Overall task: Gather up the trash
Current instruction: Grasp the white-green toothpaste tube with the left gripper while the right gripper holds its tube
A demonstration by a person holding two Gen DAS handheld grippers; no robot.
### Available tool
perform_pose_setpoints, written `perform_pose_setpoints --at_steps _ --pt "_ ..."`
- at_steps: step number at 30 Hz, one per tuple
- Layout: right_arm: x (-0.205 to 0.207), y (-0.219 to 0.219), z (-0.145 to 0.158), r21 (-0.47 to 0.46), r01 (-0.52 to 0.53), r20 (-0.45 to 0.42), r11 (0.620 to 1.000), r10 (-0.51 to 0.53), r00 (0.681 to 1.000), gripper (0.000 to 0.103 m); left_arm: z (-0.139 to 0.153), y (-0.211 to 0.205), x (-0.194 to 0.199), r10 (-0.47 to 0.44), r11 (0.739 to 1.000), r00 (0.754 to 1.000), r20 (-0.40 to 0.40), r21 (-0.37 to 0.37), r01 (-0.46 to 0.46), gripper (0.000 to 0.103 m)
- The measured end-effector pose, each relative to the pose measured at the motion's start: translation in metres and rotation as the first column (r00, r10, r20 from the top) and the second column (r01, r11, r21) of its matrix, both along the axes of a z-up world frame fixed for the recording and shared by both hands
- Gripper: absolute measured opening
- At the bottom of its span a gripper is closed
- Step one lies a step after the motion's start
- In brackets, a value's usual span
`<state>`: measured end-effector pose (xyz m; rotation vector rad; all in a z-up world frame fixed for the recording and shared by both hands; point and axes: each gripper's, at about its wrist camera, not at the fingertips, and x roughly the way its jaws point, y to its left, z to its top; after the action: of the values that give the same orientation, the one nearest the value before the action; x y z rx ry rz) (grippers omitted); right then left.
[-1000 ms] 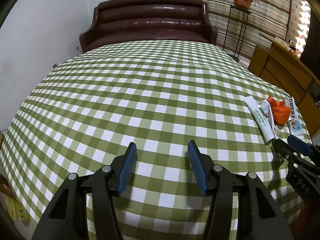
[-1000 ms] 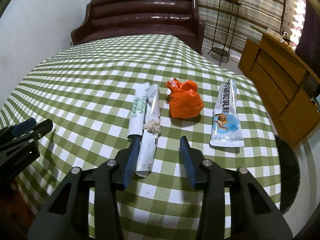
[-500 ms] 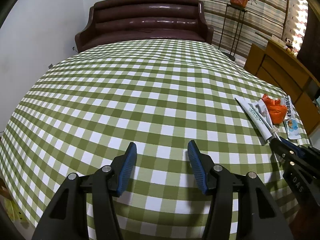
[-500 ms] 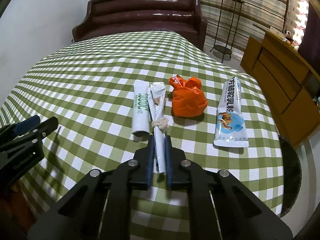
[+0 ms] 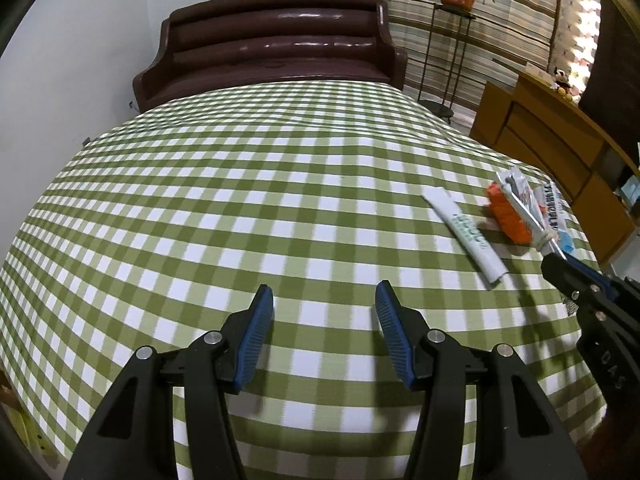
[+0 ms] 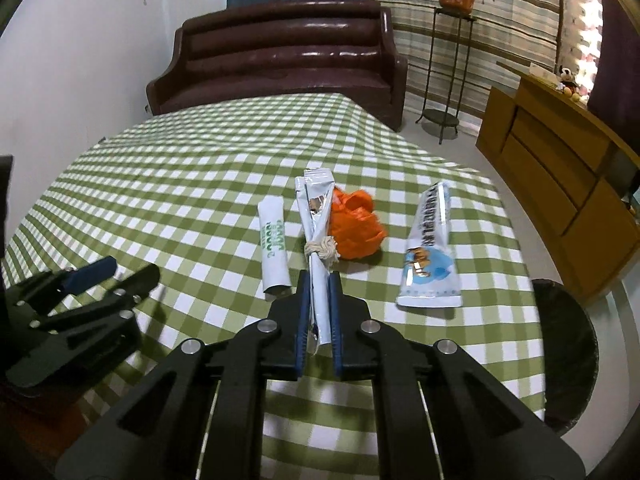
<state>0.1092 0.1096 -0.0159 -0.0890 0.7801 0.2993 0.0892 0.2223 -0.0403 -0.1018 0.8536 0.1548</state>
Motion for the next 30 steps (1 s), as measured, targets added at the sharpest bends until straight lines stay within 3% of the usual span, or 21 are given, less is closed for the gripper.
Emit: perform_pose_setpoints --at_steps 8,16,30 --pt "-0.005 -0.046 0.01 0.016 0.075 0.036 0.997 -0.076 0.996 0.009 0.005 -0.033 0.01 -0.052 0.999 0.999 0.008 0.0 0.052 0.053" --pt "0.0 -0.101 0.002 0.014 0.182 0.029 0.983 -0.182 0.983 0.009 0.008 -0.068 0.028 -0.101 0.995 0.995 0.009 0.014 0.101 0.054" --pt "0.009 -0.129 -0.018 0.042 0.218 -0.007 0.975 -0.218 0.976 0.009 -0.003 -0.089 0.069 -0.107 0.994 0.994 -0.032 0.035 0.108 0.055"
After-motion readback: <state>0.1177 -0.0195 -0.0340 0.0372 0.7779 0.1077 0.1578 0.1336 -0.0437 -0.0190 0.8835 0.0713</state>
